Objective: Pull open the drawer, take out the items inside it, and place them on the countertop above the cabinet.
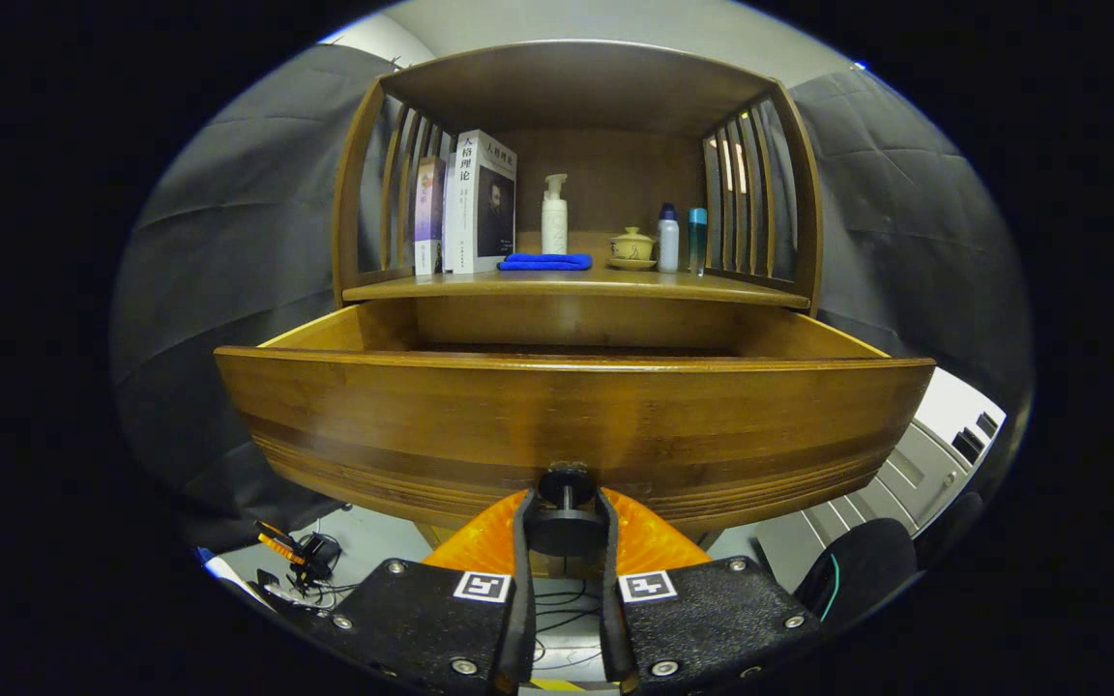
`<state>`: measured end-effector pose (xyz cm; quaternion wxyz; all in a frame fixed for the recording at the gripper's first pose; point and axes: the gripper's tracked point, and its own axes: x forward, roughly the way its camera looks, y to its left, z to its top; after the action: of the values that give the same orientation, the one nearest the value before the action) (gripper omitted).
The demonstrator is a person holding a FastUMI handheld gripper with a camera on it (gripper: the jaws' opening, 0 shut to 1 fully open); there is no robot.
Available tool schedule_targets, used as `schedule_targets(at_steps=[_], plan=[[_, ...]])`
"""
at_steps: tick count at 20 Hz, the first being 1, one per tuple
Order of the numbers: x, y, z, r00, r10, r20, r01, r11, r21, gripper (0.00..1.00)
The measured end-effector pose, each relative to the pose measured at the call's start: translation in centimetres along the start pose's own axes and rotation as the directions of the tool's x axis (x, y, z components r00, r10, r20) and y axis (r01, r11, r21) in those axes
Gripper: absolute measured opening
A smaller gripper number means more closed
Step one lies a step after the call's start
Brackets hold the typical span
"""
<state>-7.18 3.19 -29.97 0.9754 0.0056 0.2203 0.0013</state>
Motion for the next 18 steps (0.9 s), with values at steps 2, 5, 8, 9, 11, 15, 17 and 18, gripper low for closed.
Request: schedule_targets(at_steps=[2,5,8,9,11,15,17,18], plan=[[-0.7,0.2,-0.3,1.0,0.007,-0.006,-0.007,1.0,-0.011,0.27],[-0.8,0.3,-0.4,1.0,0.025,0.002,-0.025,1.0,-0.01,0.31],[-1.1,0.6,-0.3,0.998,0.062,0.002,-0.062,0.998,0.021,0.44],[-1.3,0.9,-0.2,0.996,0.089,0.006,-0.089,0.995,0.043,0.52],[-2.2,1.6,1.2,0.989,0.142,0.032,-0.144,0.986,0.078,0.7],[-4.1,1.1,6.7,0.983,0.141,0.121,-0.15,0.986,0.071,0.96],[-4.6,0.7,9.7,0.981,0.122,0.153,-0.132,0.99,0.052,0.96],[-4.2,0.6,10.8,0.982,0.115,0.148,-0.122,0.992,0.043,0.96]])
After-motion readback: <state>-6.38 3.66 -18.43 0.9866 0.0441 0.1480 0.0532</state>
